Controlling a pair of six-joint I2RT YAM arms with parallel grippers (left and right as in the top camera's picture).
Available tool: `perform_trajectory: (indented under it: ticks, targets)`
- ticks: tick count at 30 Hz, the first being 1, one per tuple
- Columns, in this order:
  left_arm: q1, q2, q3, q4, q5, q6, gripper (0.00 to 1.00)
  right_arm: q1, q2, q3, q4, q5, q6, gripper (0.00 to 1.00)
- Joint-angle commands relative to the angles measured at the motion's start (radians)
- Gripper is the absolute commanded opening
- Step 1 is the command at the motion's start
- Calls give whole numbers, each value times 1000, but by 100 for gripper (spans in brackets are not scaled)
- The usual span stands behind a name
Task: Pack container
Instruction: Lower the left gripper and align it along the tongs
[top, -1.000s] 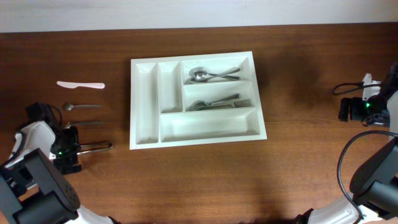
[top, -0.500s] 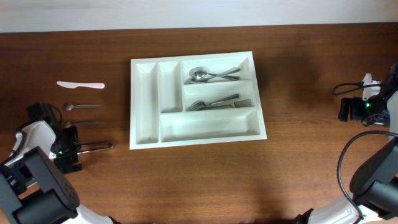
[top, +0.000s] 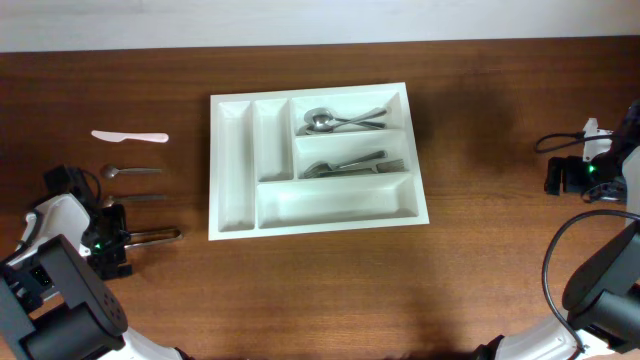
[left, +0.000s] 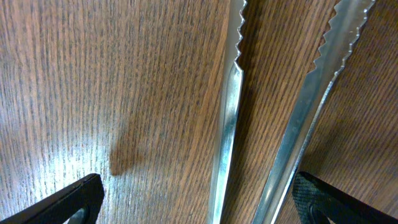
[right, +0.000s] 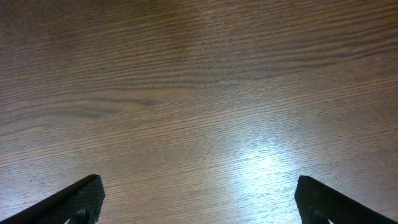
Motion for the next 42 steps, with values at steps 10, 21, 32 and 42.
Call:
perform_trajectory:
  ticks: [10,21,32,42]
  targets:
    - [0,11,-11,-13,-23,-10,99,-1,-11,1,3,8,8,99]
    - [0,12,-13,-28,-23,-10,99,-1,-11,1,3,8,8,99]
    - [0,12,-17,-37,-24,-10,89,-1,-11,1,3,8,8,99]
    - [0,12,-17,-26,-24,-10,52,-1,-11,1,3,8,8,99]
